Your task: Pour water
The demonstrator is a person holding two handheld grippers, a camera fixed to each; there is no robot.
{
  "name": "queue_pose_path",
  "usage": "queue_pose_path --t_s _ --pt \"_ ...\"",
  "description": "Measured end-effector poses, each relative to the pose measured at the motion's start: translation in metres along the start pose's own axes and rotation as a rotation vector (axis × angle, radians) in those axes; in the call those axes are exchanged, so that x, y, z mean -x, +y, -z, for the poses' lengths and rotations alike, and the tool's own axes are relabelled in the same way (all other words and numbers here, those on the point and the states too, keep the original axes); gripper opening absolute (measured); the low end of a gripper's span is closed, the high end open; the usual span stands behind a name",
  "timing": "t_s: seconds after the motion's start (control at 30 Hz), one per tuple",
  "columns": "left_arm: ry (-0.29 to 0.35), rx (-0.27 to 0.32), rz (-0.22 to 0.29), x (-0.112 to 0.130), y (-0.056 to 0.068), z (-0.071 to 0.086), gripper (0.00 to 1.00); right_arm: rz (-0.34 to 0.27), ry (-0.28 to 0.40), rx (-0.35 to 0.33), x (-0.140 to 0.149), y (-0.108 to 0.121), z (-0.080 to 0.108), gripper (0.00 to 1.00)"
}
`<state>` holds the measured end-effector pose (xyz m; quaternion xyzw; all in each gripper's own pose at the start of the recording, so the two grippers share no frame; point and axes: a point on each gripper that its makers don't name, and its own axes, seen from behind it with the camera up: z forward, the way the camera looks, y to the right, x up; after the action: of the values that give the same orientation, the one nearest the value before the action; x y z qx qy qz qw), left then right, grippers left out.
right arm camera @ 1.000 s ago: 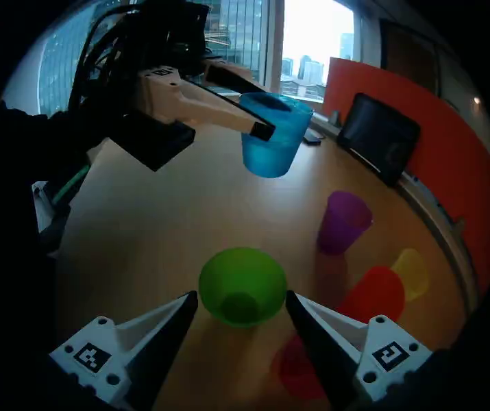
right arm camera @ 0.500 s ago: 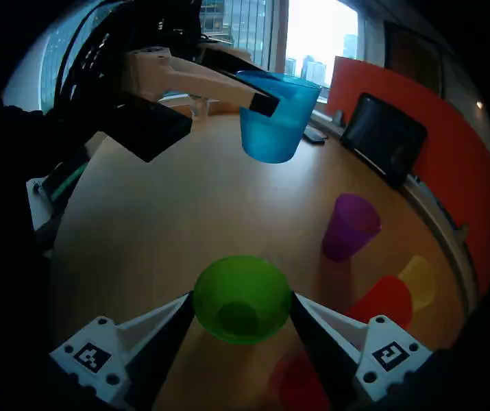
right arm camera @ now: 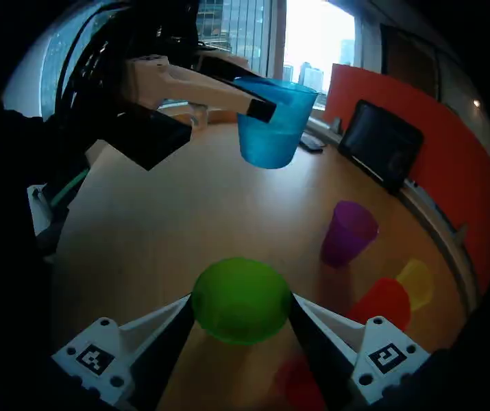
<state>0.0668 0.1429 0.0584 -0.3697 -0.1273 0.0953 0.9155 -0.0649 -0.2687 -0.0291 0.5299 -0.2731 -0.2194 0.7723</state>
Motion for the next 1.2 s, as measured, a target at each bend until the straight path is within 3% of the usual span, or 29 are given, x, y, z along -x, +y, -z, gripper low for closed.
queue_pose_path --t_s 0.7,1.2 --pt "0.073 -0.015 0.037 -0.023 0.001 0.012 0.87 -0.051 0.252 0.126 -0.057 0.017 0.056 0.94" --pt "0.152 -0.009 0.073 -0.047 0.002 0.018 0.87 -0.08 0.434 0.182 -0.099 0.029 0.082 0.94"
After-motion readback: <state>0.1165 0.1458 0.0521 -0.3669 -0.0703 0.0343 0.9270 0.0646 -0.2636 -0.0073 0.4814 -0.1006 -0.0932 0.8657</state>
